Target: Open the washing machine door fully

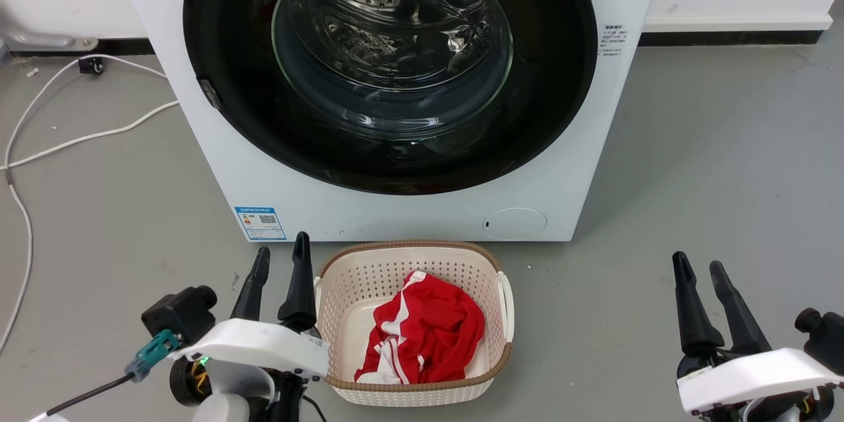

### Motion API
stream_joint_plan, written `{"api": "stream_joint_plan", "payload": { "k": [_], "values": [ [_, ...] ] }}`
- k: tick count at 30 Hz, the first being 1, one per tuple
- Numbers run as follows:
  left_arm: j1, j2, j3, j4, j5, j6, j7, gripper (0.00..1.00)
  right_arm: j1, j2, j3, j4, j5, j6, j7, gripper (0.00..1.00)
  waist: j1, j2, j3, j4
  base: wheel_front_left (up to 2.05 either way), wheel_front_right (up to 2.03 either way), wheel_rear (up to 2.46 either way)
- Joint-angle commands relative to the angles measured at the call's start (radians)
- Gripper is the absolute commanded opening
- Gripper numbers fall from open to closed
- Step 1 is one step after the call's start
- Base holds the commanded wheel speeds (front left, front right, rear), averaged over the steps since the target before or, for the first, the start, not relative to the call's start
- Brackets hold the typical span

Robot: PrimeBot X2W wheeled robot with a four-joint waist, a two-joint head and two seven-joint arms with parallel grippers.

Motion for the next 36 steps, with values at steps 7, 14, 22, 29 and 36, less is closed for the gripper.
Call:
{"api": "stream_joint_plan", "payload": {
  "k": [7,14,22,29,36],
  "values": [
    [-0.035,0.002,-0.011,0.005,0.13,0.018,-0.027,1.0,0.012,0.011,-0.006,-0.044,-0.141,0.0,-0.018,1.0,0.0,0.0,0.002,-0.005,0.0,0.0,0.0],
    [-0.039,0.009,-0.018,0.008,0.209,0.03,-0.042,1.0,0.022,0.017,-0.009,-0.057,-0.227,0.0,-0.015,1.0,0.0,0.0,0.002,-0.008,0.0,0.0,0.0],
    [-0.036,0.014,-0.026,0.008,0.297,0.05,-0.06,1.0,0.03,0.021,-0.007,-0.07,-0.322,0.0,-0.012,1.0,0.0,0.0,0.001,-0.008,0.0,0.0,0.0],
    [-0.034,0.02,-0.039,0.011,0.367,0.058,-0.076,1.0,0.034,0.025,-0.009,-0.079,-0.393,0.0,-0.016,1.0,0.0,0.0,0.001,-0.006,0.0,0.0,0.0],
    [-0.035,0.022,-0.051,0.016,0.427,0.069,-0.088,1.0,0.042,0.03,-0.014,-0.085,-0.456,0.0,-0.022,1.0,0.0,0.0,0.0,-0.004,0.0,0.0,0.0]
  ]
}}
